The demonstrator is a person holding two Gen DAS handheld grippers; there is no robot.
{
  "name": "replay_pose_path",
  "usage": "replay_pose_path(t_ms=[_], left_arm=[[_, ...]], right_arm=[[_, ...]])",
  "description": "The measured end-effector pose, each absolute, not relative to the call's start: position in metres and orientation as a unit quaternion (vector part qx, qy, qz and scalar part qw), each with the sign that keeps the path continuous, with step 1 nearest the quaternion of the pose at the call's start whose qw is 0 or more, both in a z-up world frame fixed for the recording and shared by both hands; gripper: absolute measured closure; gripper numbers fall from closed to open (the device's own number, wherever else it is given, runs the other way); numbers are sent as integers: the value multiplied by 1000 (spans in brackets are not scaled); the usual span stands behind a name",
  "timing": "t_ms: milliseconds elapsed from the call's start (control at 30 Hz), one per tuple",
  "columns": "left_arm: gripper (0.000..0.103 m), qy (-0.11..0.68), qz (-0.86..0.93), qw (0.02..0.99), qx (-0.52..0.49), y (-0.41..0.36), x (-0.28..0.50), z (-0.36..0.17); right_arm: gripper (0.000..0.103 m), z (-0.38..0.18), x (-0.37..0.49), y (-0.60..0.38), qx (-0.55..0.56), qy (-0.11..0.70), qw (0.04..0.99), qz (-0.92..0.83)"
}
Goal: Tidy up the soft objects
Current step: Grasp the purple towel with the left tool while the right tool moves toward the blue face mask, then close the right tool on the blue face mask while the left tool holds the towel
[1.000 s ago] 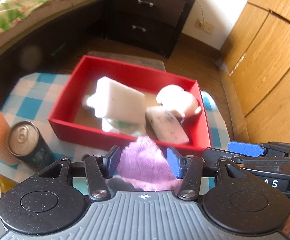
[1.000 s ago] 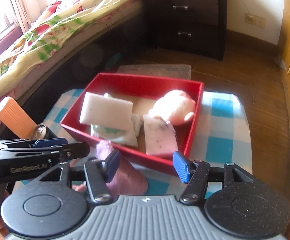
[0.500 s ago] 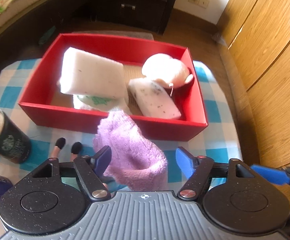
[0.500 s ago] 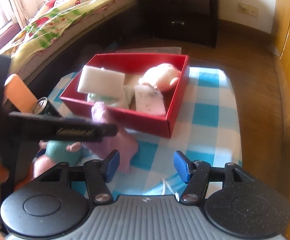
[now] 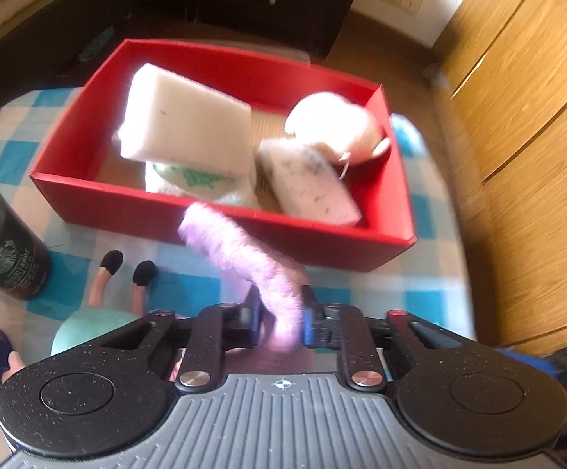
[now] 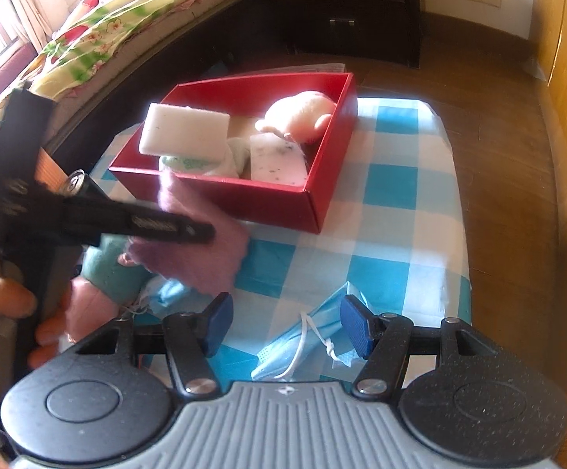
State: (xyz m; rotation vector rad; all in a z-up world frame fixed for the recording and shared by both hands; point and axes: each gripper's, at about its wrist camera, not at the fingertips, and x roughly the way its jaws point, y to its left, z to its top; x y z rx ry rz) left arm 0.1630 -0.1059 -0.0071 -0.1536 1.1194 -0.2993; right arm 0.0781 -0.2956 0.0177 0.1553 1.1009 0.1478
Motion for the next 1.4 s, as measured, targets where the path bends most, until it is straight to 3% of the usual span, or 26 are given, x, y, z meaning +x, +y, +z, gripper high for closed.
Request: replay_pose_path(t_ms=[200, 567, 833, 967, 1033, 1400], left_arm=[[93, 503, -170, 835, -146, -81, 150, 20], [94, 492, -178, 838, -153, -69, 142, 31], [93, 494, -183, 836, -151, -66, 138, 30], [93, 493, -182, 837, -153, -63, 137, 31], [93, 491, -182, 837, -156, -61, 137, 33], [91, 479, -190, 842, -159, -61, 134, 44]], right_arm=[[59, 1, 77, -300, 75, 548, 831, 62], [54, -23, 79, -294, 72, 568, 820, 27], [54, -42, 94, -268, 11, 565, 825, 19], [76, -42, 97, -263, -2, 559, 828, 29], [83, -40, 97, -264, 3, 559, 828, 33], [98, -11, 98, -278, 79, 530, 843, 57]])
